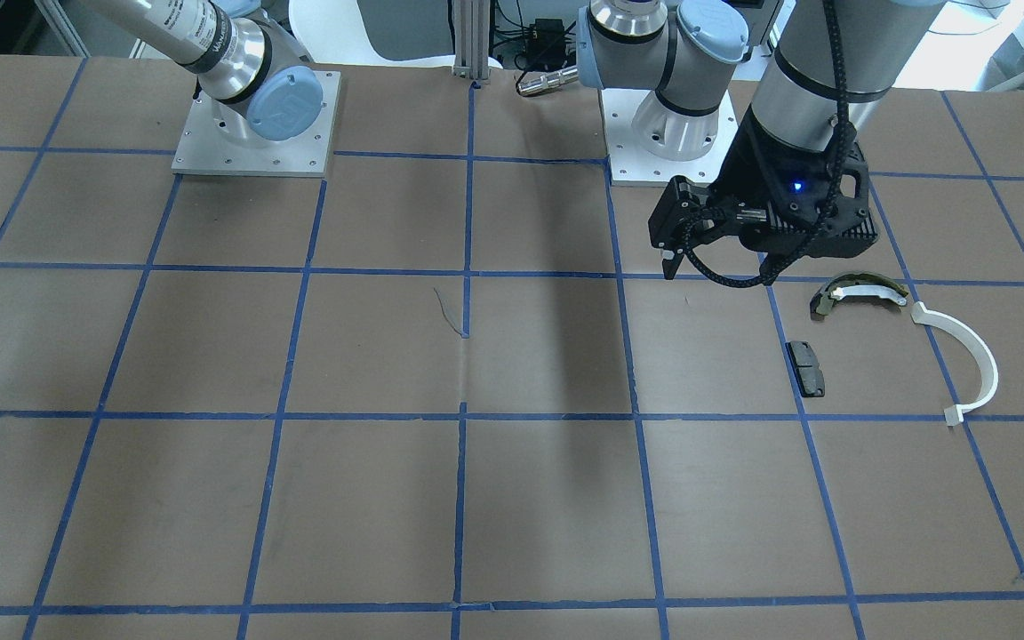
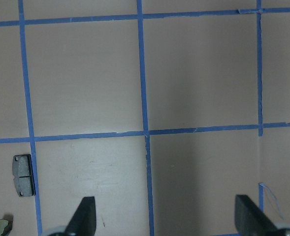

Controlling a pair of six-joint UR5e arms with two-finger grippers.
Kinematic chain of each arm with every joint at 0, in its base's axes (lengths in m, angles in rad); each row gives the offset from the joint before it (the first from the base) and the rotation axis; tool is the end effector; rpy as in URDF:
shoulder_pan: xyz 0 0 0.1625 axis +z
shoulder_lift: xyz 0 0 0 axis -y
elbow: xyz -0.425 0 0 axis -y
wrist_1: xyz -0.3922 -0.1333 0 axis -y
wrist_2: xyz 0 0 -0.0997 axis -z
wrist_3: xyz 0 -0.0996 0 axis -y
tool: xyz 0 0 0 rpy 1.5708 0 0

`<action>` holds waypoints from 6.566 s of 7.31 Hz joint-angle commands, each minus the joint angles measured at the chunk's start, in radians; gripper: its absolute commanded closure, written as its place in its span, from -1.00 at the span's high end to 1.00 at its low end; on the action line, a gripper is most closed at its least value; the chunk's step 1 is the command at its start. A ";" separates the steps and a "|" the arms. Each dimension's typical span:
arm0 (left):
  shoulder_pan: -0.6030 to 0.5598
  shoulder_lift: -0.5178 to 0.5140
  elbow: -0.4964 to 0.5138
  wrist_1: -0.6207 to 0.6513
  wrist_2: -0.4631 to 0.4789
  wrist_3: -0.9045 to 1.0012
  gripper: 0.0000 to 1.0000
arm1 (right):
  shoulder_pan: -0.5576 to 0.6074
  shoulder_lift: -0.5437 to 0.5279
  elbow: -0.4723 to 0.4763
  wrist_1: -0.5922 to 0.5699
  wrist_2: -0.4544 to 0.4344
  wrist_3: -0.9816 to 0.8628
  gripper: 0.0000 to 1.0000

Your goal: Place bearing gear from tray to pile

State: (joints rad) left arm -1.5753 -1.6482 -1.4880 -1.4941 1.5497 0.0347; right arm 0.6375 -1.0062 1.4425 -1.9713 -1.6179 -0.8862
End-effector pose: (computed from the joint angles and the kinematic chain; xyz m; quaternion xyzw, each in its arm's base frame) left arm -0.1378 -0.5320 0.4973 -0.0200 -0.9989 0.0412 0.0099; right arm -0.4690 -0.5074 0.2528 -0.0231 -0.9993 -0.0296 0.0003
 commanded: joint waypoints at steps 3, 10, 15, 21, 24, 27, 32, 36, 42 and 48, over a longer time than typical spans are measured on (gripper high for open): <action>0.000 0.001 0.000 0.000 0.003 0.004 1.00 | -0.001 0.080 -0.001 -0.071 -0.011 0.023 0.45; 0.000 0.002 -0.002 0.000 0.003 0.005 1.00 | -0.001 0.106 0.009 -0.084 -0.059 0.030 0.33; 0.001 0.011 -0.003 -0.002 0.003 0.005 1.00 | 0.001 0.113 0.007 -0.081 -0.062 0.032 -0.61; 0.006 0.015 -0.002 -0.002 0.006 0.004 1.00 | 0.062 -0.087 -0.002 0.140 -0.065 0.049 -1.00; 0.005 0.015 -0.002 -0.003 0.004 0.004 1.00 | 0.374 -0.163 0.009 0.213 -0.004 0.397 -1.00; 0.005 0.013 -0.002 -0.002 0.004 0.004 1.00 | 0.698 -0.164 0.036 0.220 0.088 0.911 -1.00; 0.005 0.011 -0.002 -0.003 0.004 0.004 1.00 | 1.094 -0.129 0.123 0.046 0.219 1.223 -1.00; 0.005 0.011 -0.002 -0.003 0.006 0.004 1.00 | 1.237 -0.069 0.262 -0.205 0.217 1.418 -1.00; 0.000 0.002 -0.003 -0.003 0.007 -0.013 1.00 | 1.324 -0.081 0.303 -0.205 0.204 1.434 1.00; -0.174 -0.040 -0.275 0.247 0.003 -0.288 1.00 | 0.867 -0.276 0.306 -0.030 0.128 1.024 1.00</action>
State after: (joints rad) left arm -1.6712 -1.6667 -1.6541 -1.3788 1.5536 -0.1393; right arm 1.6183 -1.2314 1.7483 -2.0702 -1.4799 0.2734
